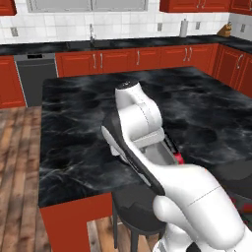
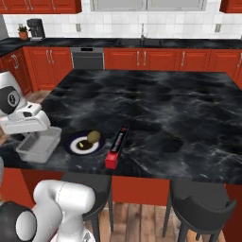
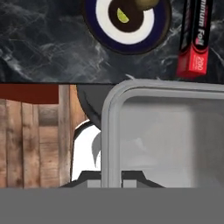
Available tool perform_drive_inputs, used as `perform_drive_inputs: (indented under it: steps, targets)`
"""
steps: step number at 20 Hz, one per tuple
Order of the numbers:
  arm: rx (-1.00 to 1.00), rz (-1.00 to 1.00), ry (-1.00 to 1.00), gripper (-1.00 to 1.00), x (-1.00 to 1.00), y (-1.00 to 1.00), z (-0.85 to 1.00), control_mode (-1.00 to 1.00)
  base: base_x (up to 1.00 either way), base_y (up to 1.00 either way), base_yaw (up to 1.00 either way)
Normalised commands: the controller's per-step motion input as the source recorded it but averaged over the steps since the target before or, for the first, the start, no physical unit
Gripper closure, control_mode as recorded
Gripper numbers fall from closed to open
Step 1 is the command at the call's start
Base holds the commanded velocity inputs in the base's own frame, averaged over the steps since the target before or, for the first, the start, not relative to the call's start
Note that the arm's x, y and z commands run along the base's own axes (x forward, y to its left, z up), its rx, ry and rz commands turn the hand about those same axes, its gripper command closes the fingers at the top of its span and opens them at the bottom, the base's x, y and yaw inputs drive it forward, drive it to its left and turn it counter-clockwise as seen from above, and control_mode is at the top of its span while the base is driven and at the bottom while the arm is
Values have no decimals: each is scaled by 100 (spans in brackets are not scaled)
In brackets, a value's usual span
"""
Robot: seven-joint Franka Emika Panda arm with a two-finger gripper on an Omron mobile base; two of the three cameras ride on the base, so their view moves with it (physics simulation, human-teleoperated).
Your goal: Retrieve the tupperware and aluminum foil from the cabinet and place them on the dining counter near the plate with lemon wedge and potato to prepare for storing leftovers.
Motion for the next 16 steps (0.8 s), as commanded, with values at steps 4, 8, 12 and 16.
perform_drive_inputs:
  steps: [4, 8, 12, 16]
  targets:
    - [0, 0, 15, 100, 78, 96, -45, -100, 0, 0, 0]
    - [0, 0, 3, 100, 79, 72, -41, -100, 0, 0, 0]
    - [0, 0, 0, 100, 70, 40, -37, -100, 0, 0, 0]
    - [-2, 0, 0, 100, 59, 22, -40, -100, 0, 0, 0]
